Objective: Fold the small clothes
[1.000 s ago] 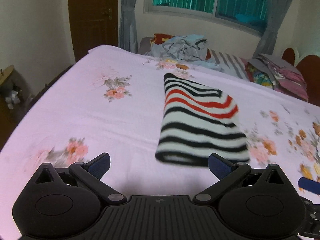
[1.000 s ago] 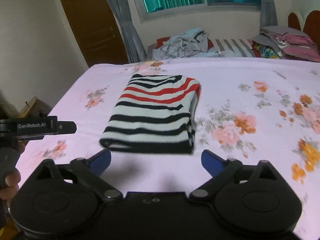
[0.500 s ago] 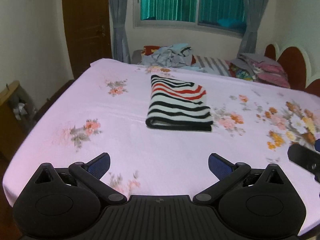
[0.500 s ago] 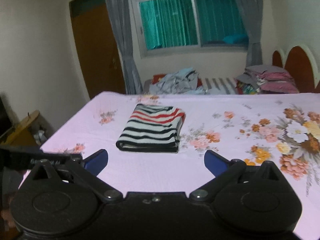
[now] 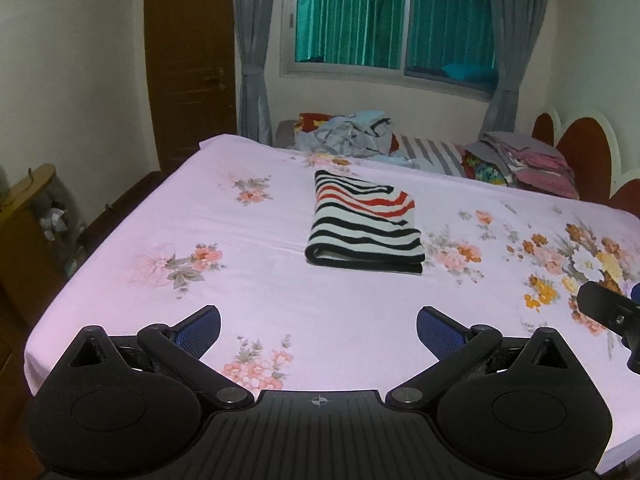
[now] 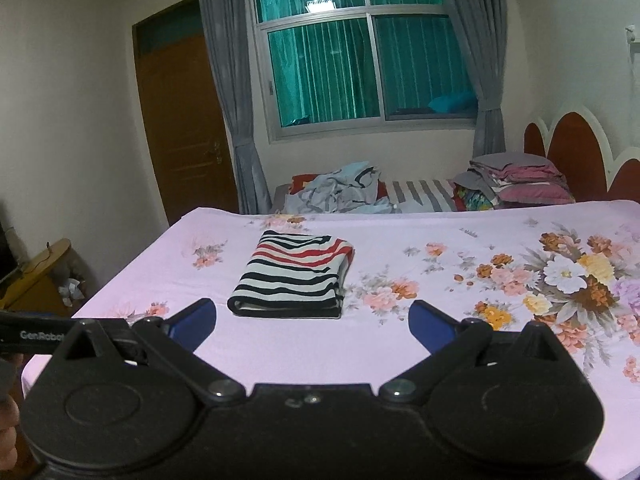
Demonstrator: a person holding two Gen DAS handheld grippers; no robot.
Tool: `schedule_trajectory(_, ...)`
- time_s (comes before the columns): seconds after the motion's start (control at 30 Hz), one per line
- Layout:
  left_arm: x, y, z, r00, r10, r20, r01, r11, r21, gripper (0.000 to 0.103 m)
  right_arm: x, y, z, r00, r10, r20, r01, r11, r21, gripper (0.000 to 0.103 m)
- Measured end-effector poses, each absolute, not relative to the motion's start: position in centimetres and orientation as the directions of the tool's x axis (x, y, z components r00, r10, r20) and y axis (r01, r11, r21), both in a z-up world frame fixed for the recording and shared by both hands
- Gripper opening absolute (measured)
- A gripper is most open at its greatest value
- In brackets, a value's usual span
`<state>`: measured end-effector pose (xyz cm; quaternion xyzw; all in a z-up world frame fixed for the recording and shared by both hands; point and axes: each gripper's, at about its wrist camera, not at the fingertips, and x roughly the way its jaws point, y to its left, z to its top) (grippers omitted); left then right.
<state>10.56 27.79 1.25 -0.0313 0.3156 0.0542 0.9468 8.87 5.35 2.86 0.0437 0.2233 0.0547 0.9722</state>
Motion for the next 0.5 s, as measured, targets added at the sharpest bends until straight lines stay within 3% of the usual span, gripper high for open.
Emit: schedule_trajectory(0.5, 10.04, 28.7, 2.08, 0.806, 0.124, -0.579, -0.157, 0.987, -0.008, 0.103, 9.31, 5.81, 2.81, 0.889, 0.139, -0.435, -0.098, 0.988, 0.115, 0.103)
